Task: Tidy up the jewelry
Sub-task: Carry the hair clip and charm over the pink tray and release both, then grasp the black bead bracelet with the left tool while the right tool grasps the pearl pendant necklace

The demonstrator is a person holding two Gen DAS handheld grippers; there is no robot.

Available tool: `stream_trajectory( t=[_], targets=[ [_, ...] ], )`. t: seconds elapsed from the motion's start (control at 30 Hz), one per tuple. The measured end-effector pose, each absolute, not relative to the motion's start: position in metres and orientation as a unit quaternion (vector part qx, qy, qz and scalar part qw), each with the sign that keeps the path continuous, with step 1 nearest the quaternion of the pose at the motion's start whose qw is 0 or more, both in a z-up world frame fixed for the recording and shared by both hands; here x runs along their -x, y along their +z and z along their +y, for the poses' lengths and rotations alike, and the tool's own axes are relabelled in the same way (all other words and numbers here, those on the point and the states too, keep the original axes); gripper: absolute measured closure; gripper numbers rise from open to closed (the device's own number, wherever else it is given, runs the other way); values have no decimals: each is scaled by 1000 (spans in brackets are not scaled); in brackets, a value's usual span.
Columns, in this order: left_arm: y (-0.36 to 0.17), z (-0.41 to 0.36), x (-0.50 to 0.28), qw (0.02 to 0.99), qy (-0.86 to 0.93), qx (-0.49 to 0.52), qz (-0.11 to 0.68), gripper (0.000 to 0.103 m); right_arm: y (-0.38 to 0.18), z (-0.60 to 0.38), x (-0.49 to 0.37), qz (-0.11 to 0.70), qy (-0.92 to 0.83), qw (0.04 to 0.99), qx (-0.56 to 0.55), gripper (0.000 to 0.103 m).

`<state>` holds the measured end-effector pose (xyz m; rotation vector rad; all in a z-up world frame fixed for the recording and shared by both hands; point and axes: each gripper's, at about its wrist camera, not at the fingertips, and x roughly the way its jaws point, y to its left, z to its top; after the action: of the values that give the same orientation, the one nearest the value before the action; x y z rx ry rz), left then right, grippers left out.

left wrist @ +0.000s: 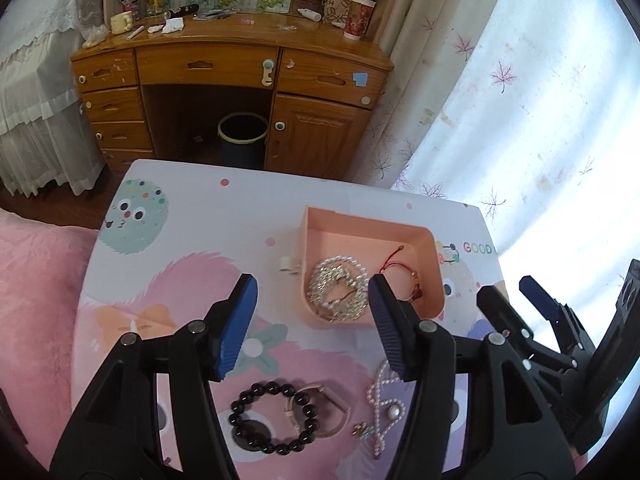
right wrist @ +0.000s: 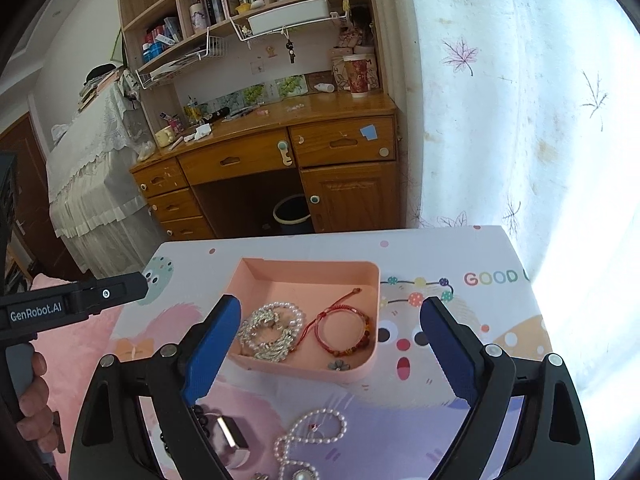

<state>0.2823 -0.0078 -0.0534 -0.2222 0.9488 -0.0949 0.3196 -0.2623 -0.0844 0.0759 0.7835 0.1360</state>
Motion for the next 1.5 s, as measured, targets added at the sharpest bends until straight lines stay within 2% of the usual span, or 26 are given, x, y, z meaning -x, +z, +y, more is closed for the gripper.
stream_trajectory(
  t=[0.2,0.57,0.8,1.03,1.2,1.5],
  targets=[
    [-69,21,-248,868,-43,99,484,44,-88,-248,-289,413,49,908,-53,11],
    [-113,59,-183,826,-89,38,555,41,-134,-233,-201,518,-16,845,-131,11],
    [-139,45,-168,789,-176,-20,588,37,-168,-214,-146,548,-67,823,-134,11],
    [-155,15,-164,778,-259,-84,566,35,-193,-188,-115,535,-84,837,-85,11],
    [-165,-8,-155,776,-317,-139,528,35,-204,-170,-110,510,-71,856,-56,19],
    [-189,-30,-157,778,-340,-175,498,37,-227,-161,-129,486,-55,872,-1,33]
  ],
)
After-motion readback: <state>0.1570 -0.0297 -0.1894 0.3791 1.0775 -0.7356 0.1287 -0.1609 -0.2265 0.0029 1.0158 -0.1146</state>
